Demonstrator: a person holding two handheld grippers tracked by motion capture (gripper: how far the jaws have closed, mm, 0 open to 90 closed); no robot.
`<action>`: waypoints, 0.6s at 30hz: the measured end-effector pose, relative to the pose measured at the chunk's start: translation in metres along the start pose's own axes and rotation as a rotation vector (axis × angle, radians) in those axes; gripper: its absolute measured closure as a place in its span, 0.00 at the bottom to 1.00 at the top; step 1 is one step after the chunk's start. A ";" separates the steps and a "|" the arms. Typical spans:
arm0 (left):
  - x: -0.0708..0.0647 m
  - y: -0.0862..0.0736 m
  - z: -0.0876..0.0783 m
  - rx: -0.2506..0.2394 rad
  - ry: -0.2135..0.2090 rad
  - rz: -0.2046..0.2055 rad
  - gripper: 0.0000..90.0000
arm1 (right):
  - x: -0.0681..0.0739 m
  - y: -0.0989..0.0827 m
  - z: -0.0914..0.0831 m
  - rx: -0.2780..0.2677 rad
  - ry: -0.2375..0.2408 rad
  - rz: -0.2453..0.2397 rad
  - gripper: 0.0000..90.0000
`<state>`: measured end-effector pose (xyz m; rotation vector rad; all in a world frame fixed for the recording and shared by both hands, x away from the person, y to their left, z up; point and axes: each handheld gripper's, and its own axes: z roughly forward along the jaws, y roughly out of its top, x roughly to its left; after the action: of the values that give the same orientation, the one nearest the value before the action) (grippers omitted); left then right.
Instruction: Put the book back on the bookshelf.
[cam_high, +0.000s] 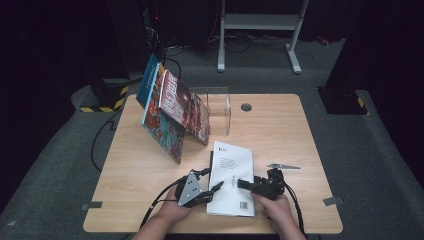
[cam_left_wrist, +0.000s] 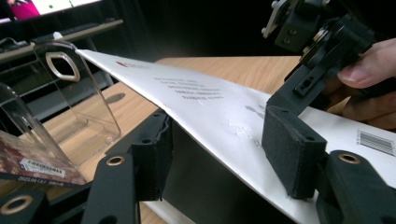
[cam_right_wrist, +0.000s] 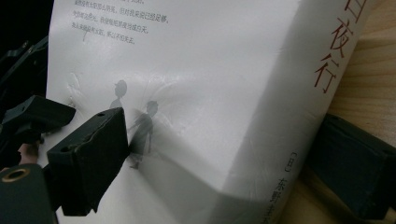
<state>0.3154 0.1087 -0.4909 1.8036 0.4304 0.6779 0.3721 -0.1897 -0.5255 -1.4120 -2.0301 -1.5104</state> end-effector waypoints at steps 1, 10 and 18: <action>0.000 0.000 0.000 0.000 -0.001 -0.002 0.49 | 0.000 0.000 0.000 0.000 0.000 0.000 0.10; 0.009 0.001 0.003 0.061 -0.024 -0.065 0.49 | 0.009 -0.002 -0.009 -0.044 -0.050 -0.057 0.20; 0.013 -0.002 0.008 0.119 -0.033 -0.169 0.49 | 0.015 -0.003 -0.012 -0.060 -0.093 -0.104 0.24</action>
<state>0.3308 0.1110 -0.4914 1.8629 0.6045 0.5136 0.3579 -0.1912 -0.5120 -1.4451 -2.1608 -1.5870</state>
